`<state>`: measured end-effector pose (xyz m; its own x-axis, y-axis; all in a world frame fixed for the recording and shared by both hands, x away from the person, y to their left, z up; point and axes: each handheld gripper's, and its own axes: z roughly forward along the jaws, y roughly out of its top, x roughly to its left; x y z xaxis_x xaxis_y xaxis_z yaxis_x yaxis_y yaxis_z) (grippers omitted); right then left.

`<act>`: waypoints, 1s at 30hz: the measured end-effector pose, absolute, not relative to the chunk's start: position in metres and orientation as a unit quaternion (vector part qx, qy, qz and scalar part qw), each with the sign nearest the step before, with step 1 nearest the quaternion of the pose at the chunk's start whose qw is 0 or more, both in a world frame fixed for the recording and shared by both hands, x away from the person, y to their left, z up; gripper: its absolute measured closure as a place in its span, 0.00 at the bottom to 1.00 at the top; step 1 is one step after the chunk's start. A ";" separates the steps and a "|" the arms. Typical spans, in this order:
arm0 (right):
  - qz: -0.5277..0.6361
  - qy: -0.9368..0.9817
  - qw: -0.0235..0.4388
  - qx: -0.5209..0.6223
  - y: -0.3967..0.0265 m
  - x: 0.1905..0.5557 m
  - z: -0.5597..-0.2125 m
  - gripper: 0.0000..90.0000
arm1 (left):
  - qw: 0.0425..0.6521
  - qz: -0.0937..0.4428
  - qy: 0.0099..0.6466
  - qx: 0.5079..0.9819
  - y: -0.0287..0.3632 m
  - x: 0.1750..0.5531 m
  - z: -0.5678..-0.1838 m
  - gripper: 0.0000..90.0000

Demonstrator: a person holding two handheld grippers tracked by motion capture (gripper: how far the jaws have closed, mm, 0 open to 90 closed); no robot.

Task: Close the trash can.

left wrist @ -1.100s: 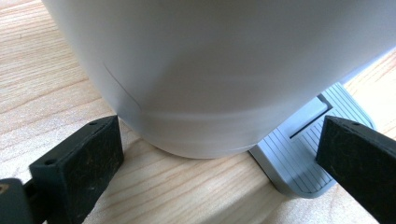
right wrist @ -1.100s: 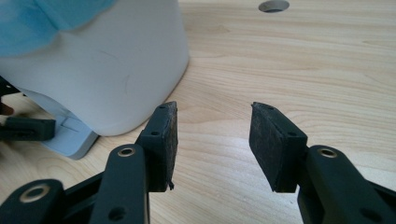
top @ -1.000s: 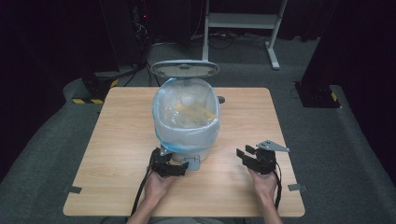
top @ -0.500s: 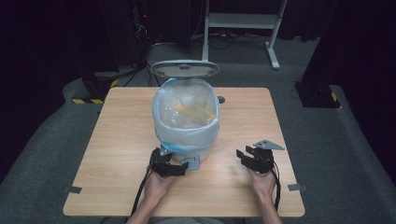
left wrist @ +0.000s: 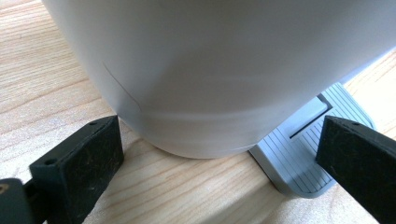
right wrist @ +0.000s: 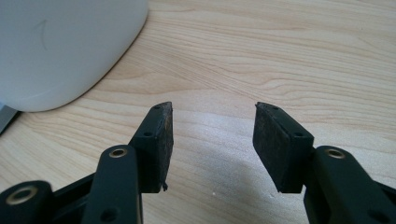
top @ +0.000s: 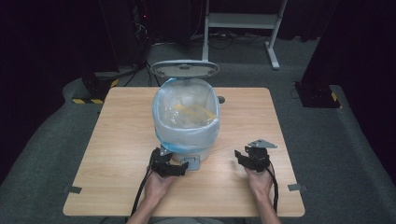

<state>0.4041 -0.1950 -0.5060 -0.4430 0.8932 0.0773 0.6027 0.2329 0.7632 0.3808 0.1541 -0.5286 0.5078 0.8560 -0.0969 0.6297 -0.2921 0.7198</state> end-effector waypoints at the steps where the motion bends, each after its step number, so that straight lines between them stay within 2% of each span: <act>1: 0.376 0.760 0.195 0.492 -0.195 0.404 -0.507 0.53 | 0.363 0.156 0.471 0.788 0.154 0.381 -0.529 0.01; 11: 0.349 0.763 0.205 0.503 -0.195 0.403 -0.518 0.50 | 0.364 0.156 0.471 0.788 0.154 0.381 -0.529 0.01; 17: 0.330 0.765 0.226 0.505 -0.196 0.402 -0.526 0.42 | 0.364 0.155 0.471 0.788 0.154 0.381 -0.529 0.01; 23: 0.326 0.763 0.227 0.510 -0.198 0.402 -0.527 0.35 | 0.364 0.155 0.471 0.788 0.154 0.381 -0.529 0.01; 30: 0.325 0.761 0.227 0.513 -0.198 0.402 -0.527 0.34 | 0.367 0.157 0.472 0.786 0.155 0.381 -0.529 0.01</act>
<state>0.4017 -0.1982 -0.5266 -0.3711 0.9285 -0.0111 0.6336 0.2620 0.7279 0.3810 0.1545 -0.5286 0.5054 0.8571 -0.0996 0.6262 -0.2848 0.7257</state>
